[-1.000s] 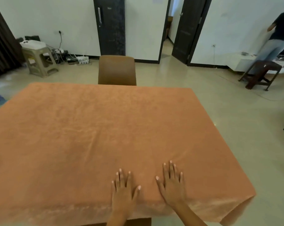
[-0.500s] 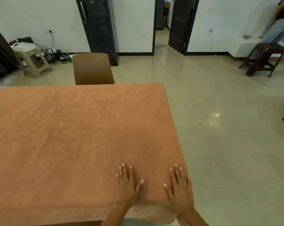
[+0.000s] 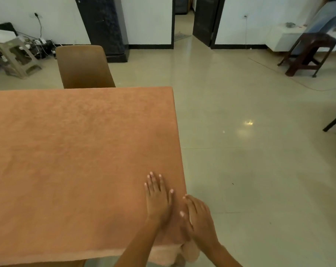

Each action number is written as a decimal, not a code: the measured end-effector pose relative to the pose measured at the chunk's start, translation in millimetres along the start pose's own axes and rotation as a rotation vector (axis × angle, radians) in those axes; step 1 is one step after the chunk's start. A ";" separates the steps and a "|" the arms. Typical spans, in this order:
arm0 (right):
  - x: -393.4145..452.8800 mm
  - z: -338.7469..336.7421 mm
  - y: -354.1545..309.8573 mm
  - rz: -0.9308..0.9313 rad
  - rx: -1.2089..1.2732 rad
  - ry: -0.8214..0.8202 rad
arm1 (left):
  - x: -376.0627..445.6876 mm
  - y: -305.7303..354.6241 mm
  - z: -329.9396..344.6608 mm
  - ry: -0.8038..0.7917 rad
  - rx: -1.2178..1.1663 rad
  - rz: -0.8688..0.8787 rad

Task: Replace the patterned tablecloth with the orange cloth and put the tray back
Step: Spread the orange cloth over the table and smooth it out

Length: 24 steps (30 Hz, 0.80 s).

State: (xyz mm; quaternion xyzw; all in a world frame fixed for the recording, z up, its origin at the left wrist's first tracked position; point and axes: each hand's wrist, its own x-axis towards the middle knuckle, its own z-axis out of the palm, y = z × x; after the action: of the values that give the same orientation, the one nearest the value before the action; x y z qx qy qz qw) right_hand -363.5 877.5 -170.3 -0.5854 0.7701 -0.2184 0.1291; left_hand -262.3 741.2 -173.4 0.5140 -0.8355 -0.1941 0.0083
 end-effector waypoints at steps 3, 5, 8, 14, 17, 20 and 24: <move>55.5 -17.3 14.5 -0.048 -0.065 0.006 | -19.2 27.4 15.9 0.081 0.023 0.042; 96.6 -16.1 17.7 -0.164 -0.165 -0.041 | -21.5 33.5 23.1 0.068 0.041 0.031; 146.5 -15.4 24.0 -0.298 -0.223 -0.210 | -16.8 29.6 28.3 0.108 0.031 0.005; 183.7 -45.2 67.0 -0.616 -0.273 -0.426 | 1.4 25.9 28.7 0.183 -0.109 -0.056; 205.9 -59.5 79.2 -0.717 -0.238 -0.445 | 53.9 34.7 4.9 0.265 -0.110 -0.172; 230.0 -51.1 103.0 -0.928 -0.279 -0.491 | 131.8 48.9 -24.5 0.322 -0.069 -0.295; 296.4 -52.4 130.2 -1.092 -0.235 -0.504 | 235.5 76.7 -35.8 0.188 -0.101 -0.463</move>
State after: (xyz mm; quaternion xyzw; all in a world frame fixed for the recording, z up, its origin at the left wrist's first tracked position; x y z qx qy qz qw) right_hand -580.7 631.8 -171.3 -0.9394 0.3236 -0.0214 0.1114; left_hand -431.3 557.2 -158.5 0.7062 -0.6804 -0.1837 0.0672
